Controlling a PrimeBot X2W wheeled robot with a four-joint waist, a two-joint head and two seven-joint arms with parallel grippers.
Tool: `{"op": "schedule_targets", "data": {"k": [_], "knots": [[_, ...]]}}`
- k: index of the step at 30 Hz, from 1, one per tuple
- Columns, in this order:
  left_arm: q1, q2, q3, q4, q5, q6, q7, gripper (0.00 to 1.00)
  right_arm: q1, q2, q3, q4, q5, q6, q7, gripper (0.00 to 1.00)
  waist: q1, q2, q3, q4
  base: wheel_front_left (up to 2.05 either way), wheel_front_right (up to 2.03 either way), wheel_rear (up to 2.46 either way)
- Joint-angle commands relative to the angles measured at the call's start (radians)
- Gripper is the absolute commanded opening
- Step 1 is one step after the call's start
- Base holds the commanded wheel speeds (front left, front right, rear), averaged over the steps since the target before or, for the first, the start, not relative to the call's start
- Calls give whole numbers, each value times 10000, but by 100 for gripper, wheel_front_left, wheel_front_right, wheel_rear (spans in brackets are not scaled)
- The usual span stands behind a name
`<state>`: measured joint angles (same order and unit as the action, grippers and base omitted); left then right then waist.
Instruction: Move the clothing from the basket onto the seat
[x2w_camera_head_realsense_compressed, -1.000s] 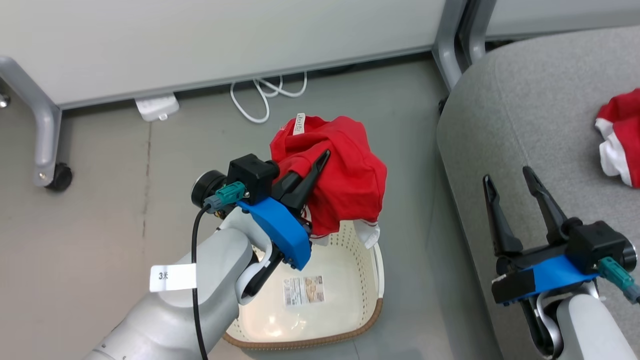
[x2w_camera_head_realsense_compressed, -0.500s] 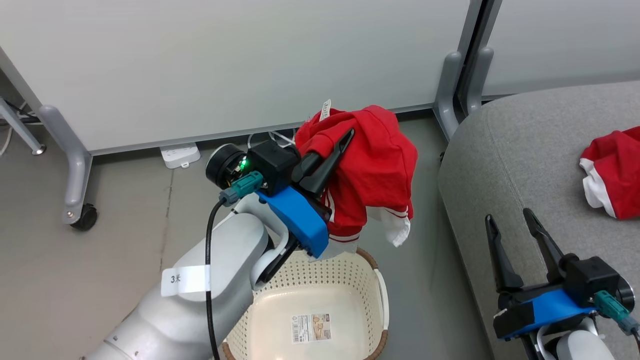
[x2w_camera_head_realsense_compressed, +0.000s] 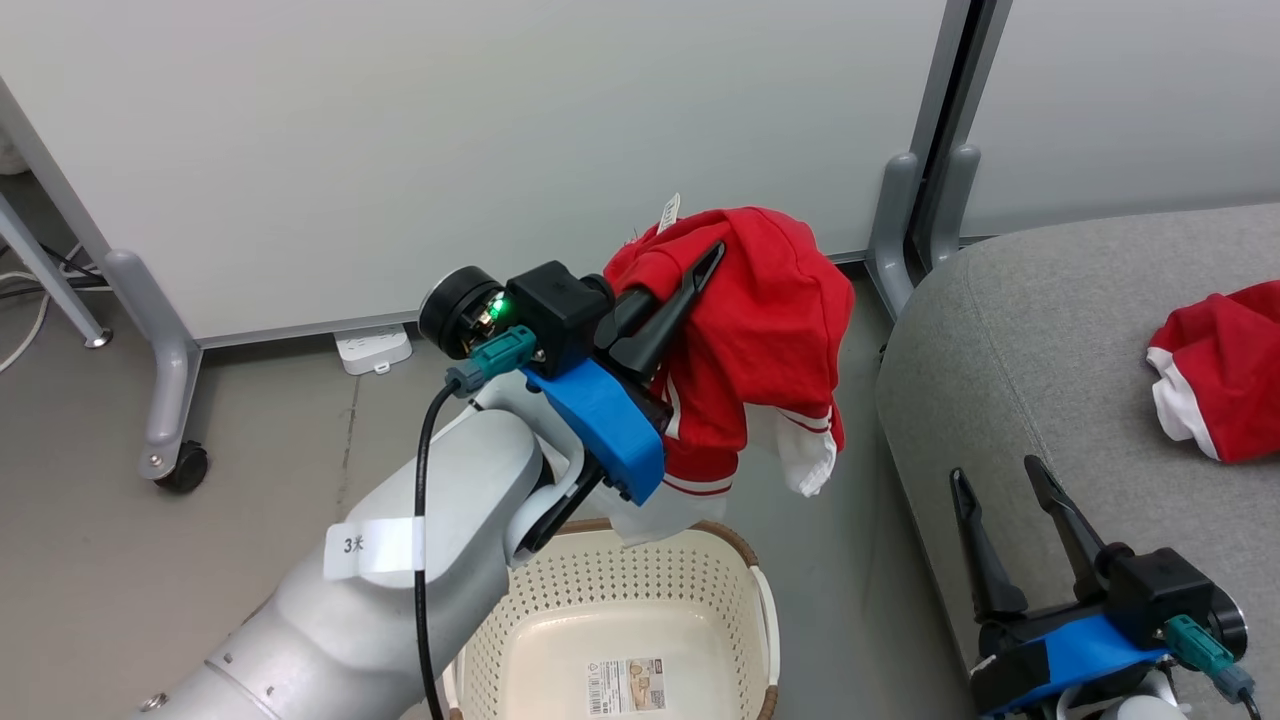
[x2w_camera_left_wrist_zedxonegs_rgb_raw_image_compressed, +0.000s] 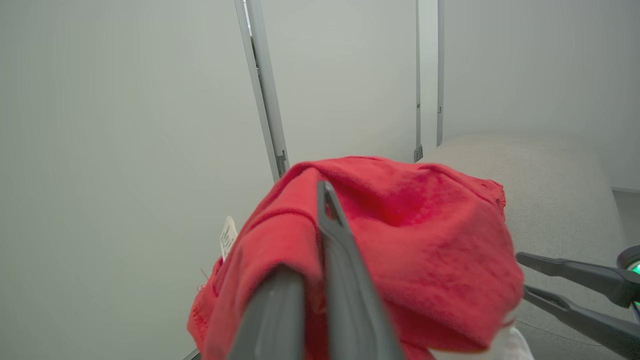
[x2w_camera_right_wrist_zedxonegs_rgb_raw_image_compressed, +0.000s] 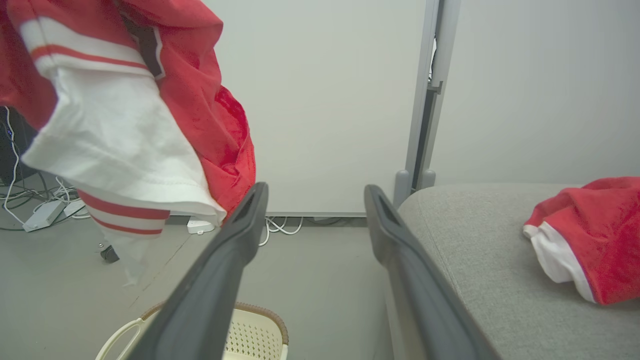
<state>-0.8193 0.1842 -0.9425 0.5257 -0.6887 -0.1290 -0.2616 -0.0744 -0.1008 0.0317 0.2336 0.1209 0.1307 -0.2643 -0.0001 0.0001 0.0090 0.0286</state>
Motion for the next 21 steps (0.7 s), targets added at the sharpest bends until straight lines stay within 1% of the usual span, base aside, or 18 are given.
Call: {"op": "schedule_targets", "data": {"k": [1,6,16,21], "knots": [[-79,41,30,-2,-55,-24,-50,0,147,-19,52,-83,-41,1,0,100,1,-1,3,4,0,0,0],[43,11,103,49,42,-10,-50,0,67,-201,526,-247,-45,1,0,100,1,-1,48,26,0,0,0],[158,-178,227,128,303,58,-50,0,-353,-619,2240,-465,67,1,0,100,1,-1,176,74,0,0,0],[179,-319,336,172,402,52,-50,0,-684,-691,2804,-370,160,1,0,100,1,-1,232,108,0,0,0]]}}
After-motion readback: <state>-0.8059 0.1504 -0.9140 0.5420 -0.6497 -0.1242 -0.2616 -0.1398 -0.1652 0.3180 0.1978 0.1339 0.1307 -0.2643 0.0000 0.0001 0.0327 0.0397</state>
